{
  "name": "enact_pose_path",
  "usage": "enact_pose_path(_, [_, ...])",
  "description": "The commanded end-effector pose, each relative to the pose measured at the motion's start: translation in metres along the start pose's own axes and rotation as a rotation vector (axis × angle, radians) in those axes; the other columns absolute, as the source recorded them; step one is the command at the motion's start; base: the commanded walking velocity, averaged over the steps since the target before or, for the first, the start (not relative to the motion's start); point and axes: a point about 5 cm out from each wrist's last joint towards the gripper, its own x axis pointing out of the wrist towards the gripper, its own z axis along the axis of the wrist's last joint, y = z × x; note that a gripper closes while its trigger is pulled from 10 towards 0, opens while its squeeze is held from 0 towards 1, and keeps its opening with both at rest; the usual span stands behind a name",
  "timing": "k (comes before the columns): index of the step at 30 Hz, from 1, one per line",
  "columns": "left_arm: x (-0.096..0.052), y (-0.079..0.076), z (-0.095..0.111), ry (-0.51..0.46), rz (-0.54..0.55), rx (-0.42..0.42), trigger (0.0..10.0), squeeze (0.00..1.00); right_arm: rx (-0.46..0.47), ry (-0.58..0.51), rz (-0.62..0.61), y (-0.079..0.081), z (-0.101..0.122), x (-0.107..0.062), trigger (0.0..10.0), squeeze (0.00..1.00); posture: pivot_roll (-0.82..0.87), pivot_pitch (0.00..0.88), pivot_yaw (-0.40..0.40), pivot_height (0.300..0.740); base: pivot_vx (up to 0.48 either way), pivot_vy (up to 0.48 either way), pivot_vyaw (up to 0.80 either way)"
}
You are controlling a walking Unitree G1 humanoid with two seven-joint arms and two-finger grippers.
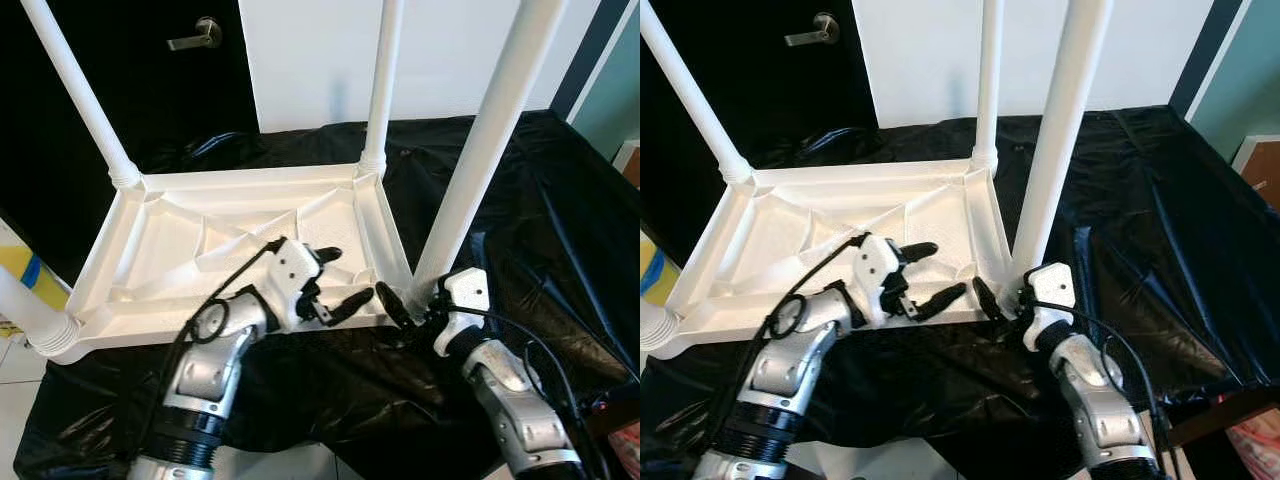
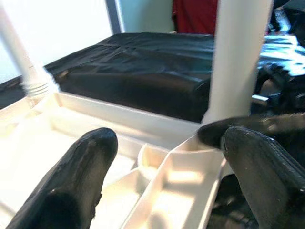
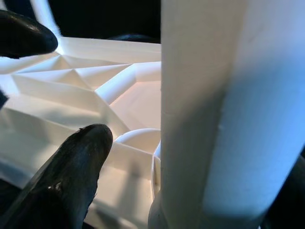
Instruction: Building children table
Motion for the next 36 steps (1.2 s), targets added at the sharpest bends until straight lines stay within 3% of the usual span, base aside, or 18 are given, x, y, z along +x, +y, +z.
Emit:
enact_pose_path(1, [0.0,-0.009,-0.007,0.042,-0.019,-0.012,10.0,0.0,0.003,0.04,0.065,-0.008,-0.001,-0.003,10.0,0.0,-0.11,0.017,0.024,0.74,0.0,0.0,0.0])
enact_pose_path(2, [0.0,-0.009,-0.007,0.042,-0.019,-0.012,10.0,0.0,0.003,0.04,0.065,-0.008,-0.001,-0.003,10.0,0.0,-0.11,0.017,0.024,0.74,0.0,0.0,0.0])
enact_pose_path(3, [0.0,-0.02,-0.01,0.065,-0.098,-0.023,10.0,0.0,-0.015,0.065,0.103,-0.017,0.0,-0.006,10.0,0.0,-0.11,0.015,0.025,0.74,0.0,0.0,0.0])
enact_pose_path(4, [0.0,-0.02,-0.01,0.065,-0.098,-0.023,10.0,0.0,-0.015,0.065,0.103,-0.017,0.0,-0.006,10.0,0.0,-0.11,0.015,0.025,0.74,0.0,0.0,0.0])
enact_pose_path(8, [0.005,-0.046,-0.01,0.066,-0.234,-0.061,10.0,0.0,-0.087,0.111,0.188,-0.035,0.003,-0.005,10.0,0.0,-0.12,0.014,0.029,0.74,0.0,0.0,0.0])
enact_pose_path(14, [0.01,-0.05,-0.008,0.058,-0.248,-0.068,10.0,0.0,-0.111,0.116,0.205,-0.039,0.005,0.003,10.0,0.0,-0.11,0.009,0.029,0.74,0.0,0.0,0.0])
enact_pose_path(18, [0.014,-0.052,-0.008,0.059,-0.258,-0.076,10.0,0.0,-0.139,0.104,0.24,-0.036,0.008,0.018,10.0,0.0,-0.11,0.006,0.027,0.74,0.0,0.0,0.0])
enact_pose_path(19, [0.015,-0.052,-0.007,0.059,-0.258,-0.081,10.0,0.0,-0.14,0.099,0.256,-0.035,0.01,0.022,8.3,0.0,-0.11,0.004,0.026,0.74,0.0,0.0,0.0])
enact_pose_path(23, [0.016,-0.052,-0.006,0.06,-0.257,-0.085,10.0,0.0,-0.139,0.097,0.266,-0.034,0.011,0.024,8.3,0.0,-0.11,0.004,0.025,0.74,0.0,0.0,0.0])
enact_pose_path(24, [0.016,-0.053,-0.005,0.062,-0.258,-0.086,10.0,0.0,-0.141,0.095,0.274,-0.034,0.011,0.026,4.7,0.0,-0.1,0.004,0.024,0.74,0.0,0.0,0.0])
enact_pose_path(25, [0.016,-0.053,-0.005,0.062,-0.258,-0.086,10.0,0.0,-0.141,0.095,0.274,-0.034,0.011,0.026,4.7,0.0,-0.1,0.004,0.024,0.74,0.0,0.0,0.0])
enact_pose_path(26, [0.016,-0.054,-0.005,0.069,-0.26,-0.087,10.0,0.0,-0.145,0.097,0.276,-0.035,0.01,0.027,0.0,0.0,-0.1,0.002,0.022,0.74,0.0,0.0,0.0])
enact_pose_path(36, [0.017,-0.055,-0.006,0.078,-0.248,-0.08,10.0,0.0,-0.16,0.119,0.257,-0.041,0.003,0.022,0.0,0.0,-0.1,0.002,0.022,0.74,0.0,0.0,0.0])
